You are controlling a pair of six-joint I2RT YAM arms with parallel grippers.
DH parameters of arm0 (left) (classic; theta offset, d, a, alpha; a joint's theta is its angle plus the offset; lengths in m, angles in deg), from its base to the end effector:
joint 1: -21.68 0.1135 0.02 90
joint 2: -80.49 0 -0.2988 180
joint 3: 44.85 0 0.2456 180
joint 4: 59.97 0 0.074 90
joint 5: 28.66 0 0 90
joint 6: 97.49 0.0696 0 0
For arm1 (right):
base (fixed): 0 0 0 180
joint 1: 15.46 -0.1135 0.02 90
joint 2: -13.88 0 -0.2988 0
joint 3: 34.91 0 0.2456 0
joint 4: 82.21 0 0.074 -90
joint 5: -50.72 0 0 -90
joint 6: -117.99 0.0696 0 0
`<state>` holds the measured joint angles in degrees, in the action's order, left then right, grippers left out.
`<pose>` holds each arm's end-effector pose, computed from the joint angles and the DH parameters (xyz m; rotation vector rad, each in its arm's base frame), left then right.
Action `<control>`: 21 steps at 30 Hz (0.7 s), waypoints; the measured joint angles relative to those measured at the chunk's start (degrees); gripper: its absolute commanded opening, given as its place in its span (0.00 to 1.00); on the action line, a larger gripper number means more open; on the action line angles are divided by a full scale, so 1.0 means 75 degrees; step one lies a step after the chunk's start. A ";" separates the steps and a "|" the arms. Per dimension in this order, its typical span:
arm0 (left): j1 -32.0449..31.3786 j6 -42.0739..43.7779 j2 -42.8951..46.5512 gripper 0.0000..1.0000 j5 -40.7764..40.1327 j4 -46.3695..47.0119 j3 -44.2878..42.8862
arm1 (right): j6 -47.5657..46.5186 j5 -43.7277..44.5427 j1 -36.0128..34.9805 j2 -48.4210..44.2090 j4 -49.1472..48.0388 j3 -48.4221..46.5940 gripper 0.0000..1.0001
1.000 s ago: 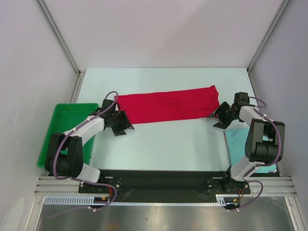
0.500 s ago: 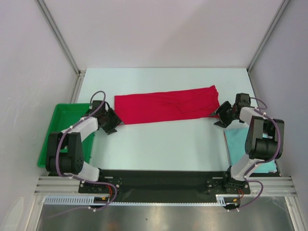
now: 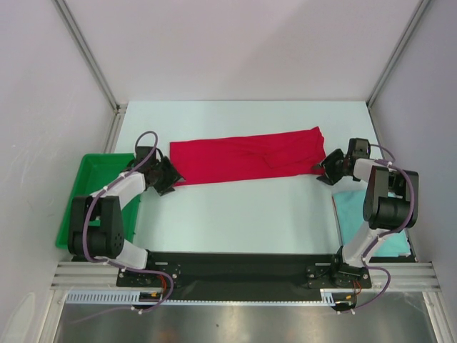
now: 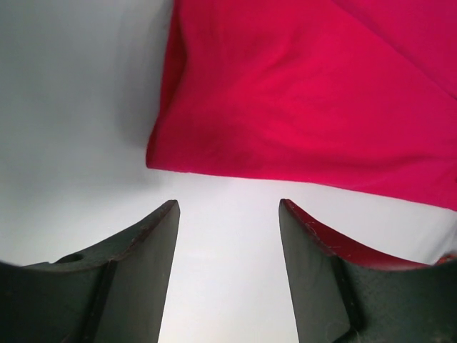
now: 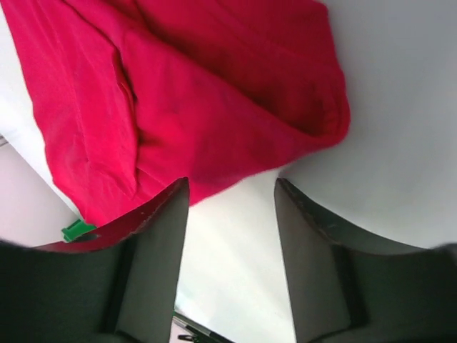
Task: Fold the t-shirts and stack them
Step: Fold the tshirt
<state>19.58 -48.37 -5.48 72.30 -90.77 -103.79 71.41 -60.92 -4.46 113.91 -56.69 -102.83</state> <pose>0.2929 -0.0240 0.1795 -0.8079 2.5156 -0.5148 0.3527 -0.0424 0.1600 1.0684 2.3958 0.6929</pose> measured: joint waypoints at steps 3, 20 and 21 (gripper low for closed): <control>0.0000 0.0099 0.0291 0.63 0.0163 -0.0020 0.0000 | 0.0184 0.0061 0.0000 0.0224 -0.0338 -0.0052 0.28; -0.1320 0.0889 0.0615 0.67 0.0213 -0.0659 -0.0356 | -0.0434 0.1052 -0.0003 0.3558 -0.0516 -0.4552 0.02; -0.1530 0.0962 0.0615 0.68 0.0169 -0.0720 -0.0443 | -0.0495 0.1110 -0.0009 0.3908 -0.0414 -0.5109 0.06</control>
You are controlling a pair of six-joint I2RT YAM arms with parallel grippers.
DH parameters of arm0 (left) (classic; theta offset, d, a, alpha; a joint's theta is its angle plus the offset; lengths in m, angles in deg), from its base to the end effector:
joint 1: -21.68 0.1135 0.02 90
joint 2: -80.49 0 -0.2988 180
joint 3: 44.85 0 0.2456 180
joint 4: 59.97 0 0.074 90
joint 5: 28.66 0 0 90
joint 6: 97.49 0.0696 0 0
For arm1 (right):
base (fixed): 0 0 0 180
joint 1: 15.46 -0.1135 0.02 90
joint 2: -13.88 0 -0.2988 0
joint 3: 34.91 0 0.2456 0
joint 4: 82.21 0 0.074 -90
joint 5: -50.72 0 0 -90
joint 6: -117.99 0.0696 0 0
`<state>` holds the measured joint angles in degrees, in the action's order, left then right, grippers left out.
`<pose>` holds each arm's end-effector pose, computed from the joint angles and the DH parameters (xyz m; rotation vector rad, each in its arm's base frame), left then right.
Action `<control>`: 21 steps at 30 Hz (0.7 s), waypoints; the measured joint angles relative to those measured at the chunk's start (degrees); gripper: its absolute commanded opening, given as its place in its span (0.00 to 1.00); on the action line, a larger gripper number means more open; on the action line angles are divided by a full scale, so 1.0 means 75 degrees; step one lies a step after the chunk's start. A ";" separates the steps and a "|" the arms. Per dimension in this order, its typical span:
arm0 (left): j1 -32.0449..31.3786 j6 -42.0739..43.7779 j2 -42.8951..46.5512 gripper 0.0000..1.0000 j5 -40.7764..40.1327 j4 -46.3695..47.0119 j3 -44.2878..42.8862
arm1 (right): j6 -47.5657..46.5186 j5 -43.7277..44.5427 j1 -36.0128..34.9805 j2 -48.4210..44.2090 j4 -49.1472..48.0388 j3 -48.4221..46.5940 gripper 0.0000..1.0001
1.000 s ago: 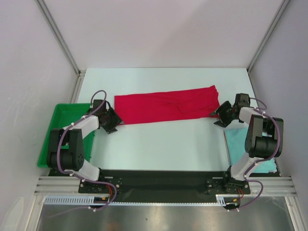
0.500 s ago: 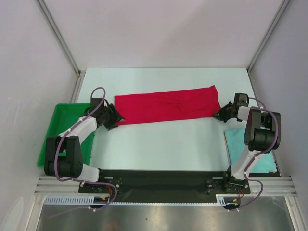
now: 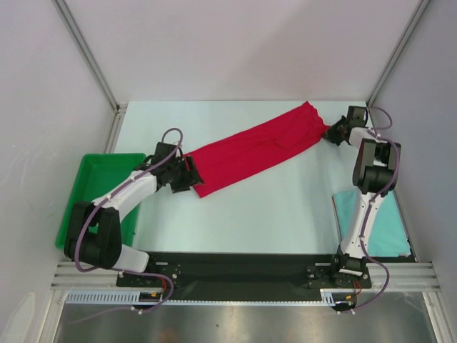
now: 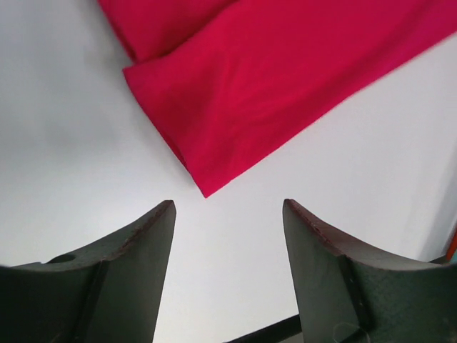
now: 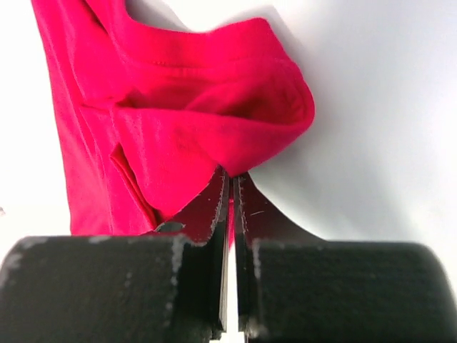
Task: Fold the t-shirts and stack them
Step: Fold the tshirt
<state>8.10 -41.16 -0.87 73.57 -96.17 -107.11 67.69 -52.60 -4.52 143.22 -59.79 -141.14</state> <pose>0.2765 -0.0820 0.2118 -0.3692 2.5851 -0.5829 0.5279 -0.0857 0.1471 0.9213 2.2148 0.5143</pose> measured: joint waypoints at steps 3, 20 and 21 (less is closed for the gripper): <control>-0.0761 0.0332 -0.0017 0.70 -0.0224 -0.0189 -0.0361 | -0.0117 0.0099 -0.0026 0.0702 0.0192 -0.1192 0.28; -0.2101 0.2582 -0.1906 0.60 -0.1390 -0.1288 -0.2393 | -0.1131 0.0393 -0.0125 -0.1865 0.3127 0.0000 0.68; -0.2119 0.2652 -0.1967 0.60 -0.1411 -0.1317 -0.2495 | -0.1134 0.0297 -0.0137 -0.2276 0.3168 0.0367 0.68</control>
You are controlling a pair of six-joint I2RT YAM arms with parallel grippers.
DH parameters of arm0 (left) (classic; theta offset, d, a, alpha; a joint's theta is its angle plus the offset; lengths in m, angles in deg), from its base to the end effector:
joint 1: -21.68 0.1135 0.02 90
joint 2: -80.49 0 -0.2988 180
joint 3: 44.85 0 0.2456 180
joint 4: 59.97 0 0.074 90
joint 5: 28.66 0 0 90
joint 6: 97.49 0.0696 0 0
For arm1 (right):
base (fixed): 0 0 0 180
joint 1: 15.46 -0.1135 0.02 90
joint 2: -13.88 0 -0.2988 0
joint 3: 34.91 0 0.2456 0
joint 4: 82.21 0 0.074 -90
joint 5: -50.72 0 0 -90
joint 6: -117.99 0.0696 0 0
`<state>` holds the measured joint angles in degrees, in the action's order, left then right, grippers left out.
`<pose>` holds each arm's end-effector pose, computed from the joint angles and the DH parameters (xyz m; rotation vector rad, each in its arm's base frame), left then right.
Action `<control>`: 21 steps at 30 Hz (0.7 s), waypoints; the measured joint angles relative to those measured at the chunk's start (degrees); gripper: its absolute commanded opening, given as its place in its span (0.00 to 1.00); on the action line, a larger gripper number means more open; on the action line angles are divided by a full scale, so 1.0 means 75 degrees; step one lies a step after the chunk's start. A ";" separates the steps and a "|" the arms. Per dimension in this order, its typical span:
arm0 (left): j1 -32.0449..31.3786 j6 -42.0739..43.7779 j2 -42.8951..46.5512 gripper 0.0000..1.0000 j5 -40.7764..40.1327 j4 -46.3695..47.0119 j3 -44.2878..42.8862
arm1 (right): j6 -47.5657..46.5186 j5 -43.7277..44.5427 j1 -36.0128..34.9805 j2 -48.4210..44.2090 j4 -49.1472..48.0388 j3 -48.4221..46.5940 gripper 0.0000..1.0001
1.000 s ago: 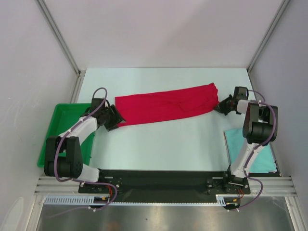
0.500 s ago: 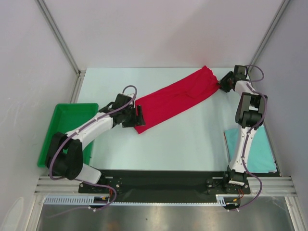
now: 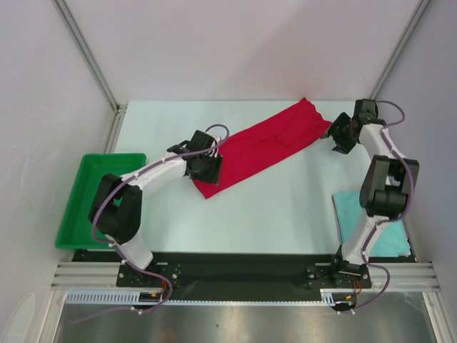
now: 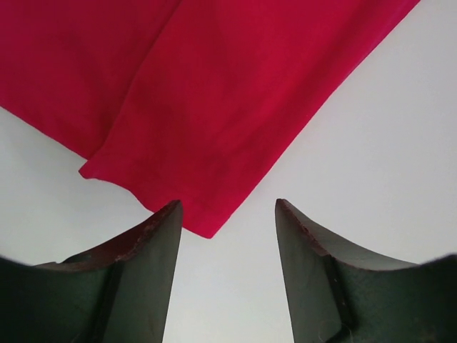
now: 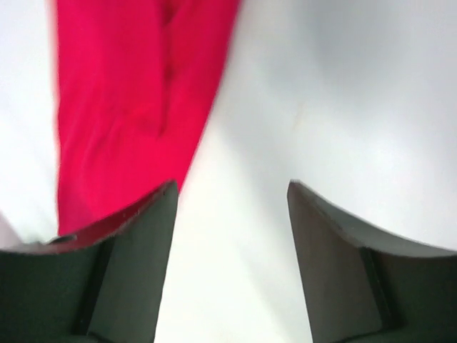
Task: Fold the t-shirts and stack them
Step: Fold the tshirt
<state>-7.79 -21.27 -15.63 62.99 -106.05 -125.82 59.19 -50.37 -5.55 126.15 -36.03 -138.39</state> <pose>0.3107 -0.1779 0.2206 0.3743 2.6442 -0.2882 0.4531 -0.0656 0.2360 0.8216 2.4135 0.3917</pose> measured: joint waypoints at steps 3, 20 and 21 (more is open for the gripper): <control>-0.0026 0.0047 -0.0143 0.61 -0.0085 -0.0096 -0.0262 | 0.0117 -0.0766 -0.0356 -0.1690 -0.0525 0.1612 0.69; 0.1014 -0.1667 0.2221 0.62 -0.0038 -0.0562 0.0073 | 0.4176 -0.1148 -0.5689 -0.2562 -0.5211 0.5208 0.58; 0.1029 -0.1865 0.2597 0.62 -0.0052 -0.0597 0.0283 | 0.4497 -0.0982 -0.5931 -0.2416 -0.5450 0.5205 0.57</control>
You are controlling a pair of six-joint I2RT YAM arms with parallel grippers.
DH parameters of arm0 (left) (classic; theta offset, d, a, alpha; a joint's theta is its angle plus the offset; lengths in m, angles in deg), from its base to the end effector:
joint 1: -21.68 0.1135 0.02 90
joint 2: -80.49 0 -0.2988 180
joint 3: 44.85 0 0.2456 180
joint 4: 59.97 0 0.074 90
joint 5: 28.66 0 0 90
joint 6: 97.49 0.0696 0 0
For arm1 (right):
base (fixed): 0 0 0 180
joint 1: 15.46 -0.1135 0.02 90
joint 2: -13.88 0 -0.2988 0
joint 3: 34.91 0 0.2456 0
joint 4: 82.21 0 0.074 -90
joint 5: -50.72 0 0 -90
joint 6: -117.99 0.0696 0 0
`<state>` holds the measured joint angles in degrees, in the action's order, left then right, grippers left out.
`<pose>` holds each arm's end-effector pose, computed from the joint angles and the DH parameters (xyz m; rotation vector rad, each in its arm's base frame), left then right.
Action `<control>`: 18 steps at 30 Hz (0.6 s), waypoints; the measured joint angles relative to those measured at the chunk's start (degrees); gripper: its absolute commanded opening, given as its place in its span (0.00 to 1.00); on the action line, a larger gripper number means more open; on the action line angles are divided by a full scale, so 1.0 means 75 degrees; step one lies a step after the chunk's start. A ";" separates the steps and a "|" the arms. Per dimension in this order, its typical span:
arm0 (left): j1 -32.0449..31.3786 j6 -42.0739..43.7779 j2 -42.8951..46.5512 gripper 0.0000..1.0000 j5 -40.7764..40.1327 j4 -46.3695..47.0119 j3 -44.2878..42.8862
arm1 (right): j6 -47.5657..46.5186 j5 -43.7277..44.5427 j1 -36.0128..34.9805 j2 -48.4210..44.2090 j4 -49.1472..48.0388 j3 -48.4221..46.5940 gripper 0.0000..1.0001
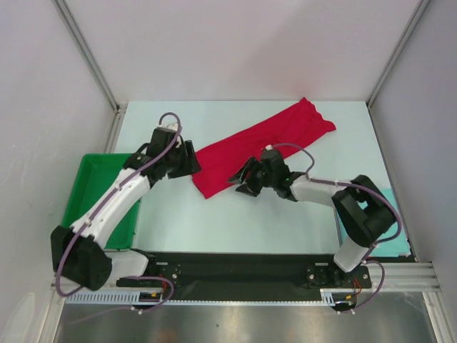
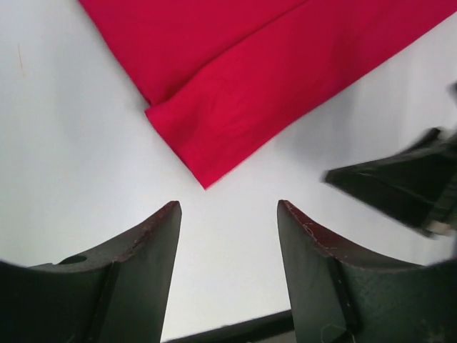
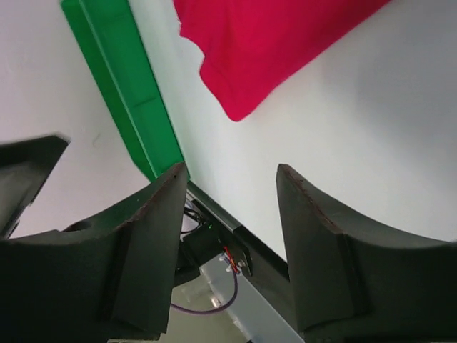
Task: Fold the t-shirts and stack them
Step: Fold the tshirt
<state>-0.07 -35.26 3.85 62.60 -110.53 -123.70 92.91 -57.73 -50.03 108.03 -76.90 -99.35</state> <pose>0.2705 -0.1095 0.3064 -0.1188 2.4554 -0.4162 0.2919 0.2279 0.2094 0.4445 2.4349 1.2383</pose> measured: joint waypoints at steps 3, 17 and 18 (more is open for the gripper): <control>0.0023 -0.0469 0.0965 0.61 -0.0006 -0.0181 0.0481 | 0.0813 0.0498 -0.0769 0.0638 -0.0376 -0.0064 0.56; -0.0055 -0.0679 0.2302 0.62 -0.0746 -0.1247 0.0627 | 0.2716 0.2699 -0.2375 0.2037 -0.0230 -0.1282 0.55; -0.0119 -0.0656 0.2299 0.62 -0.0790 -0.1250 0.0627 | 0.2771 0.2792 -0.2378 0.2206 -0.0213 -0.1402 0.54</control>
<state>-0.97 -40.17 21.09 56.67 -119.91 -119.00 113.70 -36.79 -67.86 124.58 -78.50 -109.87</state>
